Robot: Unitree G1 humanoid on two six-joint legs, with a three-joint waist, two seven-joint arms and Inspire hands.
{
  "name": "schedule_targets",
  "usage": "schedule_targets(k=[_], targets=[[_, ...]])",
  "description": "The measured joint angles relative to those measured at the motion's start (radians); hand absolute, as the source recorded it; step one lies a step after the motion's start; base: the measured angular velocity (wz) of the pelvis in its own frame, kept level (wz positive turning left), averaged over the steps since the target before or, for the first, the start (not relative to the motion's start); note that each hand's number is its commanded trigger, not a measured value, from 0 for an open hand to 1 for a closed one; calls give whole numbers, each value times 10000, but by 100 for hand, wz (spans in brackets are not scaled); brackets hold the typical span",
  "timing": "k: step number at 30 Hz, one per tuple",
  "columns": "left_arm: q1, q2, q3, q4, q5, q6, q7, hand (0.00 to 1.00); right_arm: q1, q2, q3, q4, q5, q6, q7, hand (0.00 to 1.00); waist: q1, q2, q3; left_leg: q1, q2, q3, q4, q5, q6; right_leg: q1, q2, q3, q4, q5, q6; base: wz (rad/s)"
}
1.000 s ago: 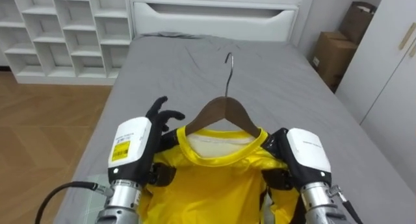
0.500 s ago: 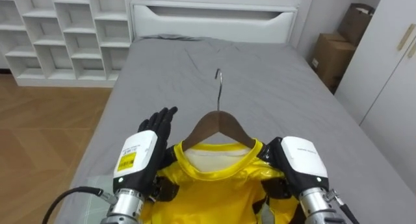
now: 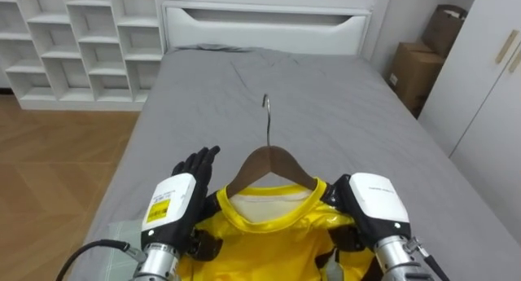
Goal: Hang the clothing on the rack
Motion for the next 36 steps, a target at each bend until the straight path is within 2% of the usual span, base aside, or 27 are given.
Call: schedule_targets(k=[10,15,17,22,29,36], targets=[[0,88,117,70,-198,-1,2,0,0,-71,-316,4,56,-7,-16,100,9,0,0,-3,-5,-42,4,0,0,-1,-7,5,9,-1,1,0],[20,324,133,68,-176,1,2,0,0,-464,-418,8,516,11,-32,100,69,-1,0,-5,-4,-52,-33,-1,1,-14,3,5,-9,-1,2,0],[20,342,136,68,-177,6,4,0,0,-492,-533,8,565,72,-32,100,78,-3,-1,-5,-1,-57,-40,-1,0,-15,7,4,-14,-2,2,0],[26,339,160,68,-180,96,11,0,0,-499,-905,14,1291,83,-42,100,69,-17,-9,-30,-3,-72,-29,-1,1,-25,-17,-73,-16,-7,8,1],[49,320,713,70,-185,214,12,0,0,-511,-1862,13,1714,77,-201,100,-12,-97,-66,-77,2,-67,3,0,0,-37,-24,-117,-20,-18,6,1],[430,296,903,91,-186,223,16,0,1,-547,-1879,12,2037,77,-268,100,-206,-98,-73,-6,-4,0,-1,0,0,-3,-14,-21,1,-18,6,-2]])
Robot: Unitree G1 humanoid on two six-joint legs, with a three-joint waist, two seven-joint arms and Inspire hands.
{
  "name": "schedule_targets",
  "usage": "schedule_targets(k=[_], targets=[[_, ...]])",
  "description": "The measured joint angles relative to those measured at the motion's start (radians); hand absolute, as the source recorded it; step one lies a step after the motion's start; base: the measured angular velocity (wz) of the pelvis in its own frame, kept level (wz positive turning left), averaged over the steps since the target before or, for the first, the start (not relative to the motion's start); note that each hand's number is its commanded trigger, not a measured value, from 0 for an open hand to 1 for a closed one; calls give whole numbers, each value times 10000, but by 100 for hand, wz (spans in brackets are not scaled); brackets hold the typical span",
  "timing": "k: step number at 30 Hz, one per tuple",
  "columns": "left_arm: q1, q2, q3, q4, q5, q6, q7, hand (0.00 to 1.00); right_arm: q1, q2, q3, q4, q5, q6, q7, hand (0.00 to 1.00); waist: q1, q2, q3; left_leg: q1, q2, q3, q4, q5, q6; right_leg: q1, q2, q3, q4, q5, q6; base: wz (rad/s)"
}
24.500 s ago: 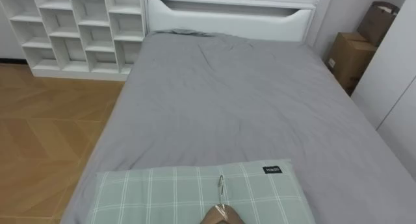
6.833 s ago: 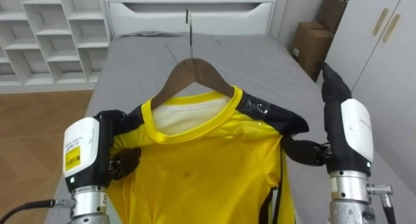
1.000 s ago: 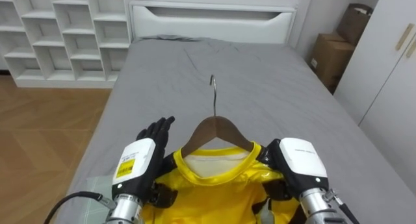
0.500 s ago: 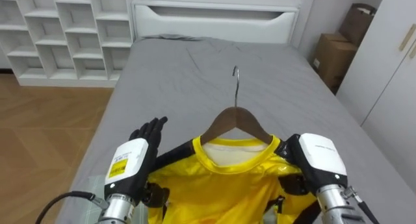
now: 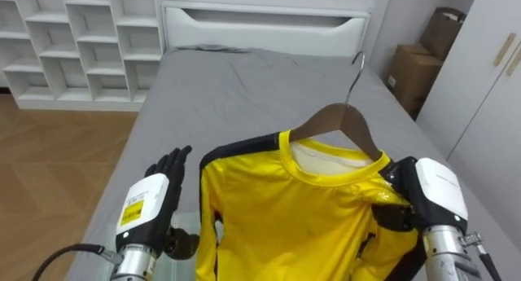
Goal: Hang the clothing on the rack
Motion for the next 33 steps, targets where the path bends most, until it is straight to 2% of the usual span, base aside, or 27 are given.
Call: schedule_targets(k=[5,8,11,16,20,22,24,28,33], targets=[[55,3,310,508,-22,-20,17,0,14,-177,-10,-1,-113,-18,-30,100,22,63,-23,-2,7,5,5,0,0,1,17,37,-5,1,-2,0],[131,10,517,1126,-503,-28,267,0,227,-410,-10,-2,-122,-26,-225,100,51,95,-41,11,9,-26,4,0,-1,16,17,27,6,-3,-8,0],[352,48,850,1778,-1023,-19,522,0,471,-431,-76,-6,-114,-25,-318,100,52,96,-41,17,11,-21,-4,0,-1,9,28,33,1,-3,-8,0],[864,70,1624,2526,-1582,-25,745,0,936,-529,-204,-171,-132,-25,-322,100,84,94,-40,46,18,-1,-115,-1,-1,-16,52,49,-6,-4,-7,0],[1345,78,2314,2674,-2332,-40,1085,0,1168,-700,-512,-433,-56,-26,-329,100,314,147,-18,97,33,22,-155,-1,-1,-2,65,26,-9,-6,-12,-4],[1393,112,2428,3221,-2577,-154,1316,0,1172,-705,-654,-429,11,-48,-365,100,339,202,-5,103,32,2,-181,-1,0,-1,59,14,-8,-8,-11,0],[1490,121,2834,4135,-2700,-185,1358,0,1204,-705,-729,-429,11,-35,-409,100,419,236,9,89,31,12,-219,-2,-1,-47,61,18,19,-29,-15,0],[2190,87,3275,4374,-3326,-164,1353,0,1446,-704,-999,-460,-200,11,-516,100,616,199,-12,57,29,65,-238,-5,-3,-209,69,111,204,-129,-26,-6],[2728,105,3610,6139,-4167,-152,1109,0,1503,-704,-1161,-582,-379,9,-507,100,620,213,-40,79,33,6,-305,-4,-2,-182,67,38,170,-145,-14,2]])
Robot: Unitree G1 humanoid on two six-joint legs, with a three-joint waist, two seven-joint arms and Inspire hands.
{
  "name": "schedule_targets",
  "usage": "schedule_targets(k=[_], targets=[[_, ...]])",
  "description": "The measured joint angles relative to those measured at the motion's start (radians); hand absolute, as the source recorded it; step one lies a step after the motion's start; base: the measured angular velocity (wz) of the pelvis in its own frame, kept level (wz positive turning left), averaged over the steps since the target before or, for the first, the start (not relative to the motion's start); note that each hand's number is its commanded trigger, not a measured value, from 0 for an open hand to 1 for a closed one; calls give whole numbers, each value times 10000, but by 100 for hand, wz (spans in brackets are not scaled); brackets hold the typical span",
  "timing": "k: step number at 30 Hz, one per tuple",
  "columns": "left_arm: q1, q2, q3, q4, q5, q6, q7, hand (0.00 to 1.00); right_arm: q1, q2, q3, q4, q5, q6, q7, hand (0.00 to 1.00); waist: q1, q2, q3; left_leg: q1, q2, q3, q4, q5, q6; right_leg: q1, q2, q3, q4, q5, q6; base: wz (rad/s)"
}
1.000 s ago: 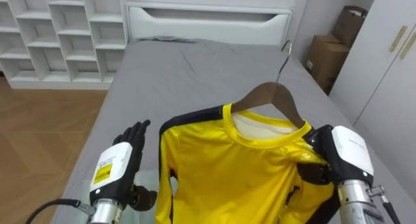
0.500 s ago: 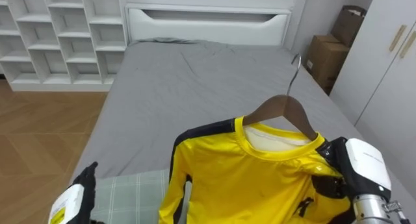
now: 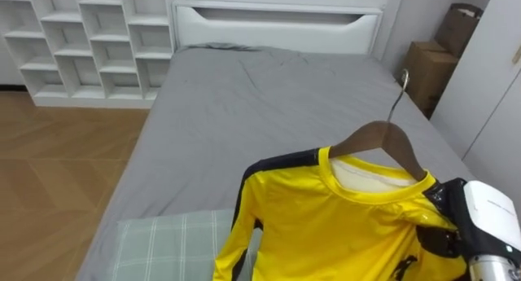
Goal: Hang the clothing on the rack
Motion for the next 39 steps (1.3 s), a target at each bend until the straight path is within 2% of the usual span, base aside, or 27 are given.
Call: schedule_targets(k=[4,6,10,16,22,25,32,39], targets=[[626,-10,57,843,-231,127,-355,0,320,0,-25,-587,4,112,1,100,175,-42,-27,44,18,160,-11,-1,-1,5,80,118,0,-24,5,-6],[718,-61,348,1465,-354,352,-591,0,419,1,-66,-613,3,121,-11,100,258,-66,-35,79,33,243,-51,-17,-9,1,84,218,1,-24,4,-10],[868,-105,353,1793,-375,549,-883,0,424,4,-72,-654,-33,122,-46,100,268,-55,-26,79,26,243,-92,-32,-6,1,93,261,22,-26,9,0],[767,-153,322,1792,-469,588,-1238,0,454,6,-68,-870,-75,121,-193,100,239,-10,7,84,29,239,-64,-34,-12,-6,80,264,113,-52,-8,0],[570,-229,293,1471,-541,630,-1263,0,687,51,-49,-937,-83,124,-255,100,216,-111,8,114,4,261,-62,-42,-27,-13,92,277,163,-81,-11,0],[492,-289,298,972,-547,603,-1263,0,1107,79,-14,-1547,-119,117,-254,100,228,-178,14,113,8,257,-66,-42,-27,-13,84,256,164,-83,-14,0],[87,-562,266,982,-527,437,-1272,0,1627,86,29,-2545,-127,-53,-249,100,224,-388,86,149,-4,301,-81,-53,-35,-9,114,344,160,-83,-13,-2],[27,-562,-111,1465,-531,334,-1209,0,1947,142,31,-3899,-582,-262,-247,100,203,-357,103,159,70,495,-79,-121,-51,-73,243,596,159,-82,-15,-9]])
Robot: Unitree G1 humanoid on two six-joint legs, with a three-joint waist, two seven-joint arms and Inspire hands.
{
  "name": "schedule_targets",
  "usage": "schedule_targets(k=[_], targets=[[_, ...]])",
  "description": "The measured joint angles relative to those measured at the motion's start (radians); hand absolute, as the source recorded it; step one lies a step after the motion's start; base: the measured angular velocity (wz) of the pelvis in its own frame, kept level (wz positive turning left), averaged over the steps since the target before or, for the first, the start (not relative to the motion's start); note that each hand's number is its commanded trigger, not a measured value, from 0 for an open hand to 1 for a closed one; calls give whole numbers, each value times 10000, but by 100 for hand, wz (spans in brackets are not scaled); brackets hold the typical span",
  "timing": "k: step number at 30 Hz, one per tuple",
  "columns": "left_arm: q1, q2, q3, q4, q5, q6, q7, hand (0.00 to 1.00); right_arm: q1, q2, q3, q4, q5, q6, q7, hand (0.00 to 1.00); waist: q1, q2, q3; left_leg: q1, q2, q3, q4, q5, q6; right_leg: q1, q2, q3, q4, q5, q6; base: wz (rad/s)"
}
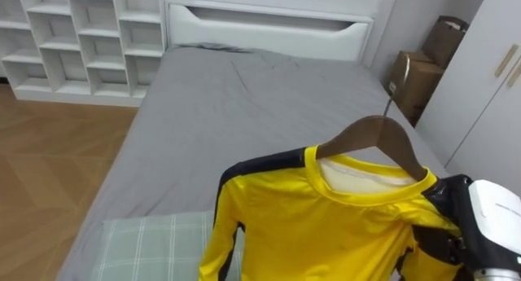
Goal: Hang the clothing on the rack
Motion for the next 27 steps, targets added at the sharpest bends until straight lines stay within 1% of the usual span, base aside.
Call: schedule_targets(k=[2,7,9,13,14,17,23,27], targets=[[52,0,-157,48,1,1,-1,0,23,0,0,-413,-119,-73,-1,100,-24,28,12,-41,18,36,14,-34,-4,-50,17,41,3,2,-3,-8],[37,-1,-422,38,6,3,-17,0,57,0,0,-1168,-233,-124,-2,100,-43,43,-12,-89,48,45,18,-38,-10,-101,43,31,-13,1,-5,0],[7,-1,-427,37,13,2,-35,0,58,-1,0,-1335,-298,-201,-1,100,-41,40,-51,-88,58,63,53,-38,-11,-104,51,32,-16,0,-7,0],[11,4,-646,35,9,8,-40,0,58,0,45,-1372,-298,-195,0,100,-72,61,-93,-88,54,70,54,-38,-11,-103,44,2,-21,0,-6,0],[12,26,-796,32,8,20,-46,0,58,0,110,-1387,-298,-194,0,100,-90,60,-95,-88,54,71,53,-38,-11,-103,45,-1,-22,0,-6,0],[-2,20,-956,30,7,27,-94,0,58,0,317,-1428,-299,-194,0,100,-130,64,-101,-88,59,71,44,-41,-17,-103,53,-1,-20,0,-7,0],[3,17,-960,31,2,33,-108,0,58,2,400,-1827,-295,-192,31,100,-225,66,-102,-89,66,72,18,-51,-32,-101,56,3,0,2,-11,0],[9,17,-964,41,-4,33,-108,0,58,3,405,-1894,-297,-194,31,100,-213,64,-102,-84,67,89,25,-54,-38,-101,115,47,11,6,-17,0]])
